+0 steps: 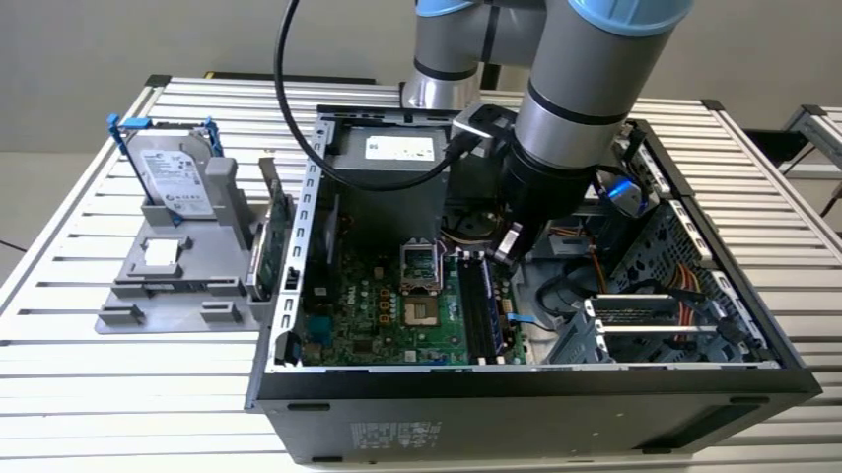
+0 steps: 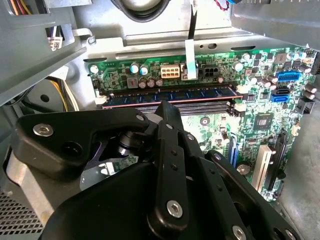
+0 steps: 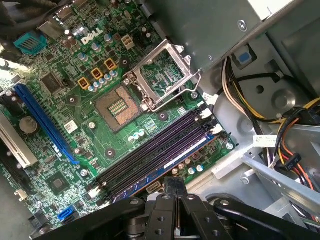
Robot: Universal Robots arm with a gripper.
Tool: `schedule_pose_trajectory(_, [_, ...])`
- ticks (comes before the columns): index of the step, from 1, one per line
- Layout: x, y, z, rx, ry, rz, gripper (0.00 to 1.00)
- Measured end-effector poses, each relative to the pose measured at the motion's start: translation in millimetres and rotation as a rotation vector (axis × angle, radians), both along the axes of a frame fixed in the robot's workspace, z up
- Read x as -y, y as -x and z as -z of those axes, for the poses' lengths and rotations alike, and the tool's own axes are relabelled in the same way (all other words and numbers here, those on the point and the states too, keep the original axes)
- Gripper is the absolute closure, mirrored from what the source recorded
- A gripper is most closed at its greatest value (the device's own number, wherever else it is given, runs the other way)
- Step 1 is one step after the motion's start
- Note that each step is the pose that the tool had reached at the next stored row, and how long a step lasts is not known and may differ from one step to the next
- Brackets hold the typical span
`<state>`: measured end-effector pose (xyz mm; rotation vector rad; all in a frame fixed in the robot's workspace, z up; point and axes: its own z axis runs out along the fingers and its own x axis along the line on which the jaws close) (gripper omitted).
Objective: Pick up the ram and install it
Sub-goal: 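Press down the ram until it locks into place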
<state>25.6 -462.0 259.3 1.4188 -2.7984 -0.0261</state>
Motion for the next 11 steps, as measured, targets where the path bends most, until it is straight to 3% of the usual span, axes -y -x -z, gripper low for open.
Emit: schedule_pose_trajectory(11, [0.0,0.1,0.0,0.0,0.0,-0.031,1.0])
